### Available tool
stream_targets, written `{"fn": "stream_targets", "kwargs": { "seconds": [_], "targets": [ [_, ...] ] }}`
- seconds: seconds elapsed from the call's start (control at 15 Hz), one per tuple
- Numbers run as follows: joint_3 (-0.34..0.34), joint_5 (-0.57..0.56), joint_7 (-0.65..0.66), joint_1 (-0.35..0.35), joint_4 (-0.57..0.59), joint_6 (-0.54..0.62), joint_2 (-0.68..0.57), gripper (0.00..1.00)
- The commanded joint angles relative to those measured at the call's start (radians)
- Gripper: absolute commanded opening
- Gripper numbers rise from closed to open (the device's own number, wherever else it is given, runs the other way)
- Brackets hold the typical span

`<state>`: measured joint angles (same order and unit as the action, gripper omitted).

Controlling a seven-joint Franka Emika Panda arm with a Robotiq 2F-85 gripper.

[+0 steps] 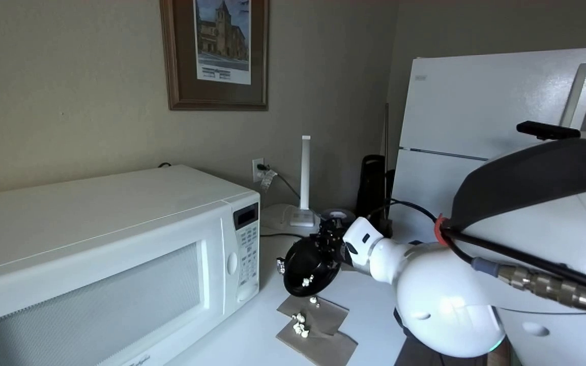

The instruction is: Pour the contents of the black bowl onto the brown paper

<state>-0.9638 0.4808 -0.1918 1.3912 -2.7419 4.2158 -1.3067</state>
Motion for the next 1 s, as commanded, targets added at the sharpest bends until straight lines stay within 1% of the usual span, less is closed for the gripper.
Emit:
{"fn": "stream_targets", "kwargs": {
  "seconds": [0.0,0.07,0.13,0.4,0.53,0.73,0.93],
  "targets": [
    [0.005,-0.005,0.039,-0.041,-0.004,0.015,0.024,0.02],
    [0.005,-0.006,0.04,-0.054,-0.006,0.015,0.038,0.02],
    [0.022,0.001,-0.012,-0.094,0.001,0.015,0.098,0.02],
    [0.004,-0.041,-0.031,-0.16,-0.004,-0.021,0.218,0.02],
    [-0.001,-0.059,-0.051,-0.189,-0.005,-0.062,0.293,0.02],
    [-0.01,-0.099,-0.096,-0.215,-0.01,-0.182,0.422,0.02],
    [-0.036,-0.091,-0.136,-0.208,-0.014,-0.336,0.532,0.02]
  ]
}}
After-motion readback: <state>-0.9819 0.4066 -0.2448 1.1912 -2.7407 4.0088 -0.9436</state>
